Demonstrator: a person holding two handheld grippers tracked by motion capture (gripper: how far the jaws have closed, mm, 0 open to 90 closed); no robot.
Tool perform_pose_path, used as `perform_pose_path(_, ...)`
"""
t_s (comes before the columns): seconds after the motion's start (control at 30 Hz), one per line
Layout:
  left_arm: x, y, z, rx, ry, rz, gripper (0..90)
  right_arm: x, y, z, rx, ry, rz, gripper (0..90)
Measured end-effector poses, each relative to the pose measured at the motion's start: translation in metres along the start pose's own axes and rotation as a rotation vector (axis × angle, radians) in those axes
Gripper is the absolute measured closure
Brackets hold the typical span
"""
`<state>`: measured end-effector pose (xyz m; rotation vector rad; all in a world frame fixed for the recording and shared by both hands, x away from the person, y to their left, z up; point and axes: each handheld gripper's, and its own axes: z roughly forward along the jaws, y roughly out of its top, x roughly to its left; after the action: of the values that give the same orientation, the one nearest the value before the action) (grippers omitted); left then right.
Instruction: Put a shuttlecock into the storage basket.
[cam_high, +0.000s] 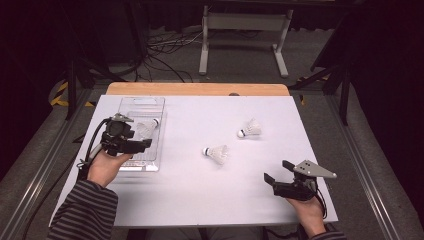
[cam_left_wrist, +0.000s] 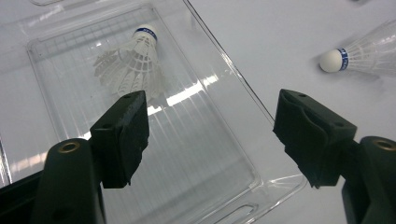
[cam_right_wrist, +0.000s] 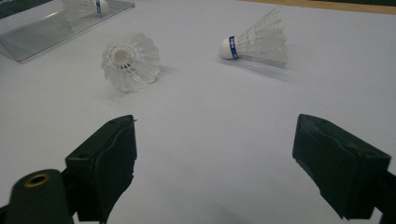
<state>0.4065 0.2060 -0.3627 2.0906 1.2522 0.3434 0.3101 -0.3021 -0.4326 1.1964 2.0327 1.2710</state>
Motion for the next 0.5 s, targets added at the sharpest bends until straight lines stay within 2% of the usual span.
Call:
perform_pose_path(0.3, -0.002, -0.008, -0.005, -0.034, -0.004, 0.021, 26.8, 0.000, 0.000, 0.000, 0.001, -0.002, -0.001, 14.5)
perform_pose_path(0.5, -0.002, -0.015, -0.011, -0.058, -0.003, 0.018, 26.6, 0.000, 0.000, 0.000, 0.001, -0.003, 0.001, 14.5)
